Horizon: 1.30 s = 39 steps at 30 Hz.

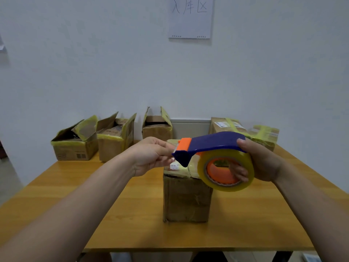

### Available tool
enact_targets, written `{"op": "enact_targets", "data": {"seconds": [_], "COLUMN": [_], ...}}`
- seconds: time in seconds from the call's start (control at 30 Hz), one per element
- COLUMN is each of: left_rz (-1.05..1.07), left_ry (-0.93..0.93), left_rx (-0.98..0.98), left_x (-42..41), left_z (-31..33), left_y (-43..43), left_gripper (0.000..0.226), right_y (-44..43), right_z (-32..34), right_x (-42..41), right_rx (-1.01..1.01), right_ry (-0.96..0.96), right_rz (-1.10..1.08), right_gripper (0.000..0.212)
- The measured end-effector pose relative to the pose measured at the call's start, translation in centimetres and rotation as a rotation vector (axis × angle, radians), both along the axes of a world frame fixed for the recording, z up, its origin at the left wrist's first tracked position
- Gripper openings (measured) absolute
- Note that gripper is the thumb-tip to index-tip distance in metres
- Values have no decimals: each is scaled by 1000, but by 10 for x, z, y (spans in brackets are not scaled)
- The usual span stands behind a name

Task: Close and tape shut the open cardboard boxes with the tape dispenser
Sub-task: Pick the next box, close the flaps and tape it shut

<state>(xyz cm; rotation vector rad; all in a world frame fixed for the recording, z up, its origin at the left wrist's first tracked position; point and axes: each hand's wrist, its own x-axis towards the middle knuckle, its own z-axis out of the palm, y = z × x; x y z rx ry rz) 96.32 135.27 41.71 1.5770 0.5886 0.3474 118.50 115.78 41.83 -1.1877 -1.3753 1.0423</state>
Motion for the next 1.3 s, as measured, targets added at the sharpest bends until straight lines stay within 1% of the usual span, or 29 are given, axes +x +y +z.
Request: {"op": "enact_targets", "data": {"seconds": [0.1,0.13,0.2,0.27,0.3,0.33,0.4,0.43,0.5,0.6,0.7,0.73,0.83,0.93,1.03,1.13,1.23,1.3], "left_rz": [8,10,21,48,64,77,91,93,90,90,128,133,140,168,180,168,156,147], "left_ry": [-4,-1,5,5,1,-5,-8,-5,-1,-22,-36,-27,4,25,51,84,99,111], "left_rx": [22,27,39,55,58,56,55,60,78,88,76,80,135,255,364,428,465,496], "left_x": [-1,-1,0,2,3,4,5,5,5,2,-6,-8,-12,-14,-16,-17,-18,-18], "left_z": [-4,-5,-8,-13,-16,-17,-20,-20,-19,-15,-10,-10,-13,-18,-24,-24,-22,-23], "left_y": [2,2,2,2,2,2,1,1,1,1,6,8,7,-2,-10,-12,-11,-13], "left_gripper": [15,16,17,18,18,19,18,18,17,17,15,13,9,6,5,5,6,5], "right_y": [0,0,-1,-1,0,1,4,5,4,-3,-13,-15,-15,-11,-9,-9,-9,-7], "right_z": [6,7,7,5,4,2,-1,-1,1,3,5,6,6,6,5,6,9,8], "right_x": [0,-1,0,-3,-4,-5,-4,-3,-4,0,9,12,20,22,21,20,18,16], "right_rx": [6,3,-13,-11,-3,13,25,21,-8,-36,-44,-51,-73,-86,-86,-93,-91,-56], "right_ry": [-48,-55,-78,-90,-88,-87,-122,-131,-131,-112,-56,-64,-145,-209,-273,-324,-383,-432], "right_rz": [6,0,-17,-39,-65,-101,-167,-178,-176,-159,-189,-189,-174,-205,-237,-260,-300,-336], "right_gripper": [44,38,38,23,21,29,55,61,60,47,55,58,61,46,42,35,40,50]}}
